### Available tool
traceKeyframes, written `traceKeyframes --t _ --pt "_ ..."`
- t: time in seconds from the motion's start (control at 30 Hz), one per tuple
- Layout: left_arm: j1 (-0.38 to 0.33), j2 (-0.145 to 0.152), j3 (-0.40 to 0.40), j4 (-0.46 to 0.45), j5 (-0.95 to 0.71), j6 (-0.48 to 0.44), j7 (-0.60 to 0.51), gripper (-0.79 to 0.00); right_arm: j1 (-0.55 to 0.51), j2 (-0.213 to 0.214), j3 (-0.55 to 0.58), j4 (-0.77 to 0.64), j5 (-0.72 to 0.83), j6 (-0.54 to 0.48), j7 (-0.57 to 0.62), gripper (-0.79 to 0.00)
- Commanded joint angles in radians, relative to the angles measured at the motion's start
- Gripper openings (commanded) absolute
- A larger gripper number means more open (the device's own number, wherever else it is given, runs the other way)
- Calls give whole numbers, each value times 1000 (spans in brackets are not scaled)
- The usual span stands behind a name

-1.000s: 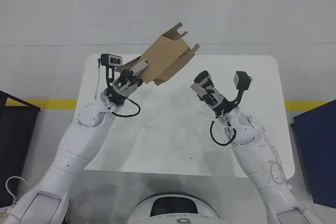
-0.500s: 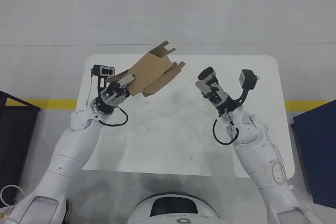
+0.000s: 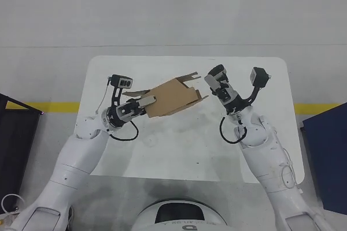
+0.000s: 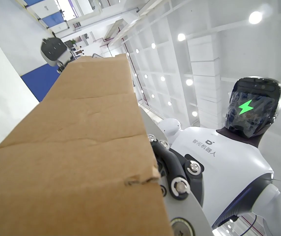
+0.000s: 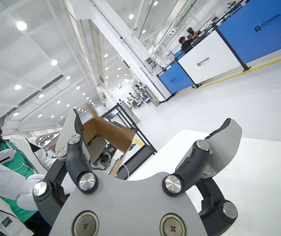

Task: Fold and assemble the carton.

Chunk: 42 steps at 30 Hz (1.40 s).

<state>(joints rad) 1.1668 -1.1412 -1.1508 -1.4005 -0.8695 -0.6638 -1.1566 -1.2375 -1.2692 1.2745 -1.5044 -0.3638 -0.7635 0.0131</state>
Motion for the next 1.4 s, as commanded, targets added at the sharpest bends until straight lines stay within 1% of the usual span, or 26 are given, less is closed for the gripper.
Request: traceKeyframes --t 0.0,0.23,0.4,0.63,0.77,0.87,0.97,1.17,1.27,1.37 --pt "9 1 -6 -13 -13 3 -3 -785 5 2 11 10 13 0 9 0" --pt "24 5 -32 -48 -13 36 -36 -785 25 9 38 31 36 10 79 0" --pt "23 10 -35 -62 45 50 -51 -785 44 19 34 23 47 14 220 0" --pt "16 14 -37 -56 54 23 -23 -785 42 37 38 -21 110 -42 401 0" --pt "15 17 -36 -57 54 19 -19 -785 42 46 37 -32 132 -58 475 0" --pt "14 19 -31 -58 62 20 -20 -785 46 51 27 -41 121 -44 523 0" --pt "13 21 -26 -61 62 16 -16 -785 52 55 32 -41 130 -30 524 0" --pt "12 26 -15 -72 65 13 -13 -785 49 58 79 -26 121 7 421 0" --pt "11 30 -10 -77 73 15 -15 -785 60 59 81 -9 102 35 420 0" --pt "10 33 -6 -78 75 13 -13 -785 82 59 52 2 92 38 463 0"
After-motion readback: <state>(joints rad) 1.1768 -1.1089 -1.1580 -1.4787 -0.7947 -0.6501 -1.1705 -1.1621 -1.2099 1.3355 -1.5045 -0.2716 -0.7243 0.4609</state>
